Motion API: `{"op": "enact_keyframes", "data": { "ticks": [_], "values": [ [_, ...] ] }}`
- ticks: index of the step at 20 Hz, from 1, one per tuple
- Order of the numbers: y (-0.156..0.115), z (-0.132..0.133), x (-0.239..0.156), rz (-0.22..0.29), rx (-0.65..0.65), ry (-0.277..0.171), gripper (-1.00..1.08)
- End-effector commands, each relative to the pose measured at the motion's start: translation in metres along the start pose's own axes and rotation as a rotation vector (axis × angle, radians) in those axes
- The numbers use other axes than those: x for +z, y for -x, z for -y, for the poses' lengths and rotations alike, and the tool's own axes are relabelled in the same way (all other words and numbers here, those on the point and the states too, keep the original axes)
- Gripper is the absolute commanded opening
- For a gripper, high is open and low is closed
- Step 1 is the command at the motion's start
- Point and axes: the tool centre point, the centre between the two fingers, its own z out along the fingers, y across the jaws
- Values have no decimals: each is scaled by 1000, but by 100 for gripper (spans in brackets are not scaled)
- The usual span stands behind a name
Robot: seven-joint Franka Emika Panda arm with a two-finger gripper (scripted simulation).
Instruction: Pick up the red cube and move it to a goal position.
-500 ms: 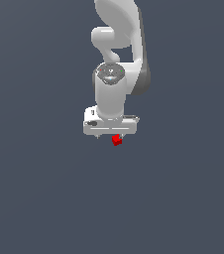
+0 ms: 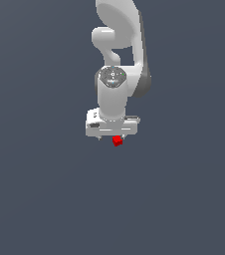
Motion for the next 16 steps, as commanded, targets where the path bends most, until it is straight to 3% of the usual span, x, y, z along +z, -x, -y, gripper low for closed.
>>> {"op": "enact_keyframes", "data": {
  "ticks": [1, 16],
  "values": [
    [4, 4, 9, -1, -28, -1, 100],
    [48, 32, 101, -23, -316, -12, 100]
  ]
}}
